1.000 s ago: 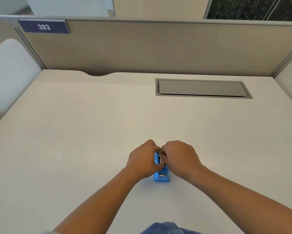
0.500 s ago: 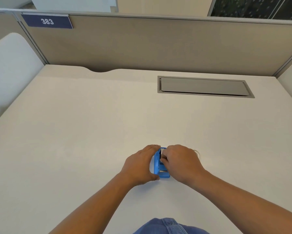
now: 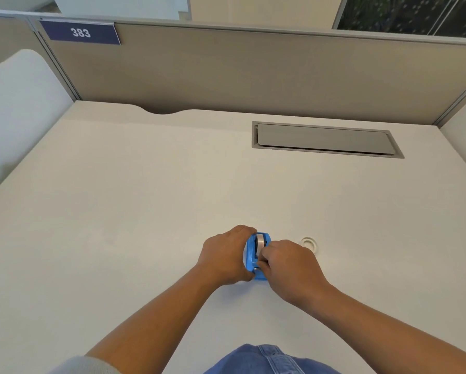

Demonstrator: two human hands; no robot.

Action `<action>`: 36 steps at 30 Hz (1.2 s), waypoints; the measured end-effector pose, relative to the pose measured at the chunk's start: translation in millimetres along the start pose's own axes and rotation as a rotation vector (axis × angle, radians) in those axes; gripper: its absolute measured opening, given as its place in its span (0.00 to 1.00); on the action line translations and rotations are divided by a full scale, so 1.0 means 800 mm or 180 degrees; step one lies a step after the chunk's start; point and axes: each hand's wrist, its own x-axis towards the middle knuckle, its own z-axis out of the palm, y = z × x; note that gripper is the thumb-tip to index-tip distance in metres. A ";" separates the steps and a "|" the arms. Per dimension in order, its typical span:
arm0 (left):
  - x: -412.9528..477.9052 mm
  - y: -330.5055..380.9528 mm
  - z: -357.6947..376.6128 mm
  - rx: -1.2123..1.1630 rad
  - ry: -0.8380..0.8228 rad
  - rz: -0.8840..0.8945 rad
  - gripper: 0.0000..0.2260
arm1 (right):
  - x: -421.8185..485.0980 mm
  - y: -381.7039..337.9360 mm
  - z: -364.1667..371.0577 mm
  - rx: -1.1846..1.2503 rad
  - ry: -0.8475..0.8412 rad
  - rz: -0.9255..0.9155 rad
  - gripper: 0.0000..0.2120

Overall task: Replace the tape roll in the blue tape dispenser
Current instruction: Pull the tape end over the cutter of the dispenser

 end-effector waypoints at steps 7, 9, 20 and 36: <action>-0.004 0.003 0.003 -0.0003 0.0065 -0.0063 0.39 | -0.019 0.001 0.019 -0.0177 0.0443 -0.0272 0.07; -0.006 0.004 0.004 -0.0062 0.0097 -0.0088 0.39 | -0.024 0.004 0.023 -0.0182 0.0531 -0.0314 0.07; -0.010 0.006 0.010 -0.0242 0.0168 -0.0226 0.40 | -0.033 0.005 0.038 -0.0065 0.0812 -0.0438 0.05; -0.009 0.003 0.014 -0.0366 0.0124 -0.0252 0.42 | -0.034 0.005 0.047 -0.0002 0.0816 -0.0443 0.06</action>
